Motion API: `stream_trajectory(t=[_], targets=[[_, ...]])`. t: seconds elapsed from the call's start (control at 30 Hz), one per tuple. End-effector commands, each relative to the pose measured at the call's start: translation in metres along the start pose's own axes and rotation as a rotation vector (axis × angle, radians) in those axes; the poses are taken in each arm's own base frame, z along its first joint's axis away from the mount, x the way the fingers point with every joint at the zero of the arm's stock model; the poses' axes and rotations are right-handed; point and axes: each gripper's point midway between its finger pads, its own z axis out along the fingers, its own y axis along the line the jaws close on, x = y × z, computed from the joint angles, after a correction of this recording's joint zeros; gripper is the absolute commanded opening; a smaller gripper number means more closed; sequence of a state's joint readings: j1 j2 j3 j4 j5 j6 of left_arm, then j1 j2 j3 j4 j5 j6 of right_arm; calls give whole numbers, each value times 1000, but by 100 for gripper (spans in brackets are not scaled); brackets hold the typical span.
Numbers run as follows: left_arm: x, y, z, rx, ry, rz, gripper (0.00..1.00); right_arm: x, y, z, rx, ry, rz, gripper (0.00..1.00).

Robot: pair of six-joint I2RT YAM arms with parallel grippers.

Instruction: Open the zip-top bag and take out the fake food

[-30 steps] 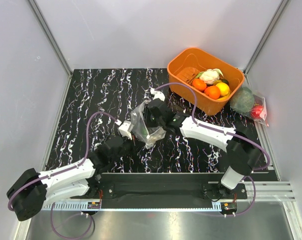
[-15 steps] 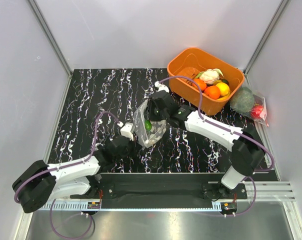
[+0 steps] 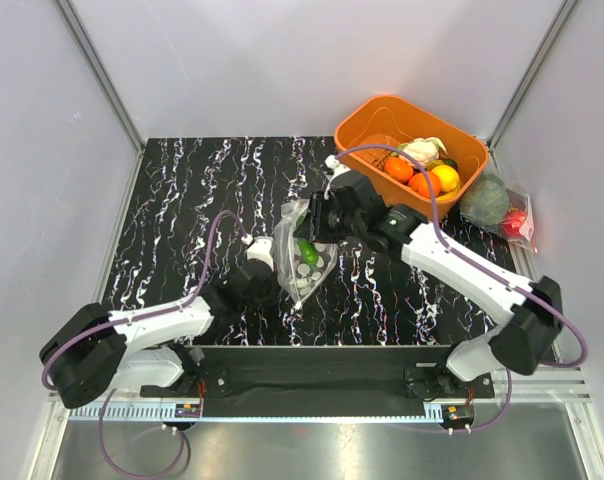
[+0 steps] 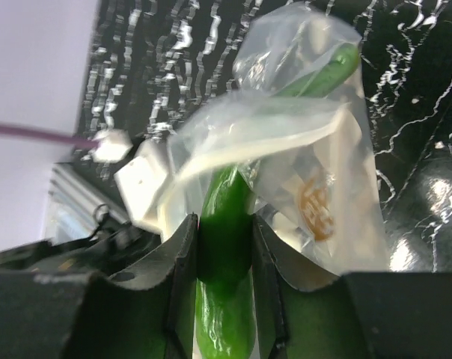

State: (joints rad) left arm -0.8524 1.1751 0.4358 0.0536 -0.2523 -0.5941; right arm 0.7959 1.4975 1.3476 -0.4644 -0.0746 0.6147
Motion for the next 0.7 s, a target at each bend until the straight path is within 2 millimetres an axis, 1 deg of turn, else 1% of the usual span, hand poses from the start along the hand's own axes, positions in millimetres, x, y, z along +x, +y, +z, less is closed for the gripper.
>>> stream_trajectory(t=[0.0,0.07,0.13,0.27,0.3,0.4,0.43,0.47,0.5,0.53,0.57,0.63,0.67], targets=[[-11,8,5,-85,-15,36,0,-30,27,-44,-101,-116,34,0],[-13,5,7,-80,-16,36,0,-32,32,-48,-127,-138,65,0],[-18,-3,9,-58,-22,26,0,-34,35,-52,-138,-139,69,0],[-24,-13,9,-22,-27,-2,0,-21,32,-56,-126,-83,44,0],[-27,-17,8,-10,-31,-8,0,-15,26,-59,-101,-53,39,0],[-34,-20,5,2,-41,-26,0,-1,21,-65,-90,11,-2,0],[-37,-22,5,10,-42,-31,0,9,16,-68,-70,57,-6,0],[-44,-20,4,11,-53,-41,0,16,16,-72,-80,90,-26,0],[-48,-20,4,15,-58,-48,0,27,10,-75,-62,140,-28,0],[-50,-21,4,28,-53,-55,0,32,14,-80,-86,170,-43,0],[-56,-14,6,19,-60,-70,0,36,15,-84,-94,192,-47,0],[-58,-8,10,17,-46,-75,0,43,18,-96,-115,232,-50,0],[-63,-3,12,6,-50,-77,0,47,24,-101,-151,254,-51,0]])
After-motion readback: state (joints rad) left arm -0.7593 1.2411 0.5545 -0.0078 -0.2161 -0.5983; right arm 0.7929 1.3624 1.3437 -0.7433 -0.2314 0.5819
